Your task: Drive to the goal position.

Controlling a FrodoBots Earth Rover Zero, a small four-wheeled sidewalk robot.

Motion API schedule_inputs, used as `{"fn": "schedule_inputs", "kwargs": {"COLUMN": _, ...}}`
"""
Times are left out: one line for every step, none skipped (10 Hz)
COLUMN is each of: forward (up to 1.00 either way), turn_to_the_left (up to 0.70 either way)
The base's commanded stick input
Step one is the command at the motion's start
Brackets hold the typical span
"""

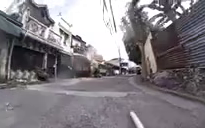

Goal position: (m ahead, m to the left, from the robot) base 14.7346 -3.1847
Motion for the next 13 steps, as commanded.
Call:
{"fn": "schedule_inputs", "kwargs": {"forward": 0.85, "turn_to_the_left": 0.00}}
{"fn": "schedule_inputs", "kwargs": {"forward": 0.85, "turn_to_the_left": 0.00}}
{"fn": "schedule_inputs", "kwargs": {"forward": 0.85, "turn_to_the_left": 0.00}}
{"fn": "schedule_inputs", "kwargs": {"forward": 0.85, "turn_to_the_left": 0.00}}
{"fn": "schedule_inputs", "kwargs": {"forward": 0.85, "turn_to_the_left": 0.00}}
{"fn": "schedule_inputs", "kwargs": {"forward": 0.85, "turn_to_the_left": 0.00}}
{"fn": "schedule_inputs", "kwargs": {"forward": 0.85, "turn_to_the_left": 0.00}}
{"fn": "schedule_inputs", "kwargs": {"forward": 0.85, "turn_to_the_left": 0.00}}
{"fn": "schedule_inputs", "kwargs": {"forward": 0.85, "turn_to_the_left": 0.00}}
{"fn": "schedule_inputs", "kwargs": {"forward": 0.85, "turn_to_the_left": 0.00}}
{"fn": "schedule_inputs", "kwargs": {"forward": 0.85, "turn_to_the_left": 0.00}}
{"fn": "schedule_inputs", "kwargs": {"forward": 0.85, "turn_to_the_left": 0.00}}
{"fn": "schedule_inputs", "kwargs": {"forward": 0.85, "turn_to_the_left": -0.02}}
